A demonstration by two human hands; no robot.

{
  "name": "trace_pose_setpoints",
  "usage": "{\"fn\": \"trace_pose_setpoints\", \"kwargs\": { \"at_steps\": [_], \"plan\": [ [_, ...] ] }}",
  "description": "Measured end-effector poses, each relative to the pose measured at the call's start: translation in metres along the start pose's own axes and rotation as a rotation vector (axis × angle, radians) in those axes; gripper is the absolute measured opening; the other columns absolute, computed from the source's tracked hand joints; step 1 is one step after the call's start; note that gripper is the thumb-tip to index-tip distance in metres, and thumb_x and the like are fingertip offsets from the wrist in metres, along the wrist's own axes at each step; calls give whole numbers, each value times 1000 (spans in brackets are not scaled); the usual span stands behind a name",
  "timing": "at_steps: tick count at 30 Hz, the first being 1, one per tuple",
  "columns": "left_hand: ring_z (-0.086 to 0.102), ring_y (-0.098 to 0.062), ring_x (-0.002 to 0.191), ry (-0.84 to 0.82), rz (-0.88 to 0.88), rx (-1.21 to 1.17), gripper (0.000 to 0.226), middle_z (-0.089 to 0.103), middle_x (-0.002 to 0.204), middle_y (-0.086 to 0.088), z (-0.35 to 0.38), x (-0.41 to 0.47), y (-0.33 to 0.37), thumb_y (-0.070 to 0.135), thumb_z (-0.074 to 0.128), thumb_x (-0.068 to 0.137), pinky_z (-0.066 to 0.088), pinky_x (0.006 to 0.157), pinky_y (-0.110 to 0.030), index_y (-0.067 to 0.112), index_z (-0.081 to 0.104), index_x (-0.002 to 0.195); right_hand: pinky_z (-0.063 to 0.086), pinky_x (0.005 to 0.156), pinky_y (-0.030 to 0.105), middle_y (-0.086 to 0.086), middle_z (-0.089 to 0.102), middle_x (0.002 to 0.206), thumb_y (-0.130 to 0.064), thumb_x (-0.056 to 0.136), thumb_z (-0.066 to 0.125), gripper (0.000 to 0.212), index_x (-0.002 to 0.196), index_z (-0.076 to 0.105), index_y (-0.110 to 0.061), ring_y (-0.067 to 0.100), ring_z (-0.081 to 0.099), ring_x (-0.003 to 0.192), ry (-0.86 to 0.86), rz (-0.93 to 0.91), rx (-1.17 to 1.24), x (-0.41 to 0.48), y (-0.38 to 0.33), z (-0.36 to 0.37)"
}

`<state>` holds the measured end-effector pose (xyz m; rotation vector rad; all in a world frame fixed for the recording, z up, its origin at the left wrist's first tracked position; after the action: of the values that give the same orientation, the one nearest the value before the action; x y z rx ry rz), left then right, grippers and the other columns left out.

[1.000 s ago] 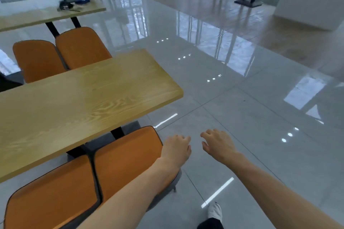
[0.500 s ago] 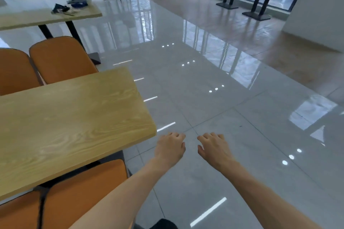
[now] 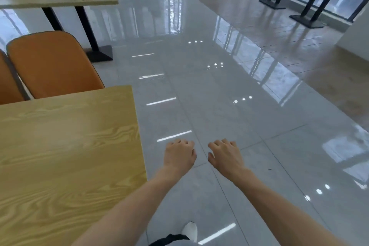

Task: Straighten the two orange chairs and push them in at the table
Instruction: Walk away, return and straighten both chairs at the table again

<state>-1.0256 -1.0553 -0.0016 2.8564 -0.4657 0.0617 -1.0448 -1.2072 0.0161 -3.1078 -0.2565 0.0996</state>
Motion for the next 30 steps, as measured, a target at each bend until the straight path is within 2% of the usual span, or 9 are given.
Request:
{"fn": "trace_pose_setpoints", "kwargs": {
  "at_steps": [10, 14, 17, 23, 30],
  "plan": [
    [59, -24, 90, 4, -198, -40, 26, 68, 98, -4, 6, 148, -71, 30, 43, 94, 45, 80, -35, 13, 62, 100, 37, 89, 35, 4, 65, 109, -27, 92, 45, 28, 111, 61, -14, 25, 55, 102, -48, -191, -41, 196, 22, -10],
    [60, -26, 93, 16, -297, -28, 26, 68, 98, -6, 13, 216, -108, 28, 43, 93, 43, 80, -34, 13, 63, 101, 38, 90, 37, 6, 67, 108, -26, 91, 48, 27, 110, 62, -13, 26, 57, 103, -43, -275, -5, 291, 27, -5],
    [60, -25, 88, 24, -355, -14, 25, 68, 94, -6, 12, 278, -139, 29, 44, 92, 47, 79, -35, 13, 63, 99, 38, 89, 38, 6, 67, 107, -26, 90, 50, 28, 111, 62, -13, 28, 57, 102, -50, -322, 20, 371, 27, -7],
    [61, -25, 78, 96, -484, 19, 22, 68, 84, -7, -17, 401, -202, 28, 49, 90, 50, 70, -35, 13, 65, 90, 36, 90, 36, 5, 65, 113, -27, 92, 46, 29, 114, 59, -15, 26, 54, 107, -50, -485, 23, 527, 6, -28],
    [61, -24, 77, 151, -618, 61, 24, 69, 84, -7, -48, 485, -291, 27, 47, 91, 44, 64, -31, 12, 65, 90, 36, 91, 37, 6, 65, 113, -28, 92, 46, 29, 114, 60, -14, 26, 55, 106, -37, -655, 26, 667, -48, -44]
  ]
}}
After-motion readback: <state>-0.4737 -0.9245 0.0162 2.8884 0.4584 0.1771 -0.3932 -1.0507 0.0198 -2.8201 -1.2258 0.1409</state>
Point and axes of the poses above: each hand's wrist, its own x-axis towards the middle knuckle, its own z-axis out of the palm, y = z × x, the point moved 1 cm from there along x, towards the middle knuckle
